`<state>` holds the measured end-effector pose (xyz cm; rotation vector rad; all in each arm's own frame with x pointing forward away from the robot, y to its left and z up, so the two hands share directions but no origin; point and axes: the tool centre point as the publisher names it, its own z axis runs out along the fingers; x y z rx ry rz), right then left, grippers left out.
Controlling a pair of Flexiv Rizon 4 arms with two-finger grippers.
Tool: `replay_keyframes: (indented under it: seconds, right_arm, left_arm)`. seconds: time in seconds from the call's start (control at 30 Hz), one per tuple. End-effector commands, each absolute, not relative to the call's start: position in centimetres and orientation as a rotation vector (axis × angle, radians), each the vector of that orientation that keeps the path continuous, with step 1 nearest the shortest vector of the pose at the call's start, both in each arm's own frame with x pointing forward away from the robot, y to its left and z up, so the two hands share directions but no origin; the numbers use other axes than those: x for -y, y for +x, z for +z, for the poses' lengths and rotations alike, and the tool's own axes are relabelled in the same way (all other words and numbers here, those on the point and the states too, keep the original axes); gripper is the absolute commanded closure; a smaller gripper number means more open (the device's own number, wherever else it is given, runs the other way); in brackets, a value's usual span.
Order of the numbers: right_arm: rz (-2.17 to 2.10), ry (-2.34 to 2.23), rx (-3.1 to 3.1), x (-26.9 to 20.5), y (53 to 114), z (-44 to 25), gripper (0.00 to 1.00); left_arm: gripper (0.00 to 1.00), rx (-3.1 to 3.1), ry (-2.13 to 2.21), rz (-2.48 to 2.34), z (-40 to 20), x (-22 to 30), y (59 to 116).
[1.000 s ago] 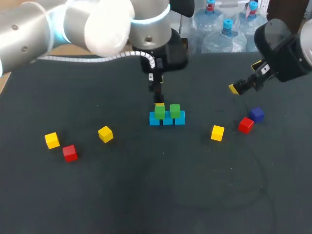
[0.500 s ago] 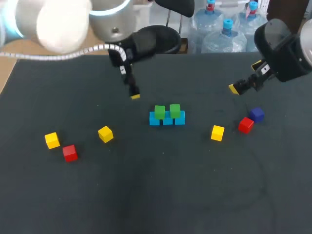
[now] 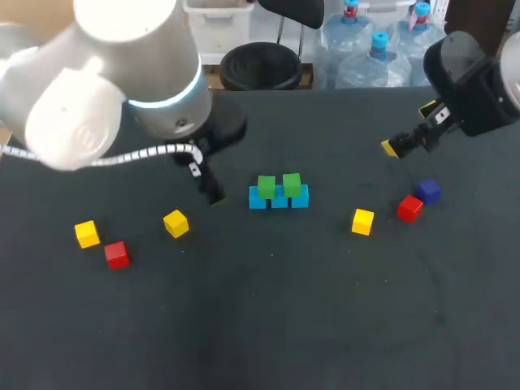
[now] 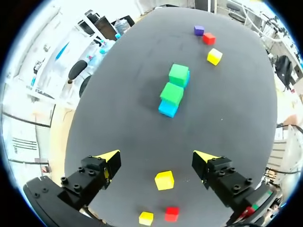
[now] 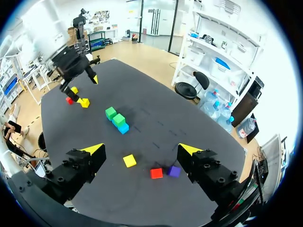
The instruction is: Place the blue cubes, place green cubes on the blue cubes, place the yellow cubes on the green cubes, then place the red cubes on the yellow cubes, and place purple cube on the red cubes.
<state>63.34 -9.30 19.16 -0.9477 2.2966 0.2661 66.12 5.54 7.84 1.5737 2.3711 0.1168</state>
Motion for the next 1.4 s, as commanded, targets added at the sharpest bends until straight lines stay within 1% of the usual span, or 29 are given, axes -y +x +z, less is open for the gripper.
replay_keyframes:
  seconds: [0.03, 0.17, 0.43, 0.47, 0.5, 0.53, 0.93, 1.23, 1.4]
  right_arm:
    - [0.258, -0.94, -2.292, 9.3, 63.1, 19.1, 0.0]
    - [0.258, -0.94, -2.292, 9.3, 63.1, 19.1, 0.0]
    - [0.258, -0.94, -2.292, 9.3, 63.1, 19.1, 0.0]
    - [0.258, -0.94, -2.292, 9.3, 63.1, 19.1, 0.0]
    - [0.258, -0.94, -2.292, 9.3, 63.1, 19.1, 0.0]
    - [0.258, -0.94, -2.292, 9.3, 63.1, 19.1, 0.0]
    - [0.258, -0.94, -2.292, 9.3, 63.1, 19.1, 0.0]
    - [0.258, -0.94, -2.292, 9.3, 63.1, 19.1, 0.0]
    - [0.258, -0.94, -2.292, 9.3, 63.1, 19.1, 0.0]
  left_arm:
    - [0.0, -2.299, 1.612, 0.037, 7.1, -4.6, 65.4]
    - [0.0, -2.246, 1.668, -0.044, 6.7, -3.0, 65.5]
    - [0.0, -2.215, 1.777, -0.064, 6.6, -1.8, 66.4]
    - [0.2, -2.207, 1.761, -0.073, 6.6, -1.8, 66.5]
    - [0.89, -2.203, 1.757, -0.067, 6.6, -1.8, 66.5]
    - [1.0, -2.197, 1.783, -0.061, 6.6, -1.8, 66.5]
    - [1.0, -2.059, 2.236, -0.099, 5.2, 1.7, 64.9]
    - [1.0, -2.012, 2.323, -0.144, 3.8, 4.0, 64.6]
    - [1.0, -2.022, 2.322, -0.179, 3.0, 4.3, 64.7]
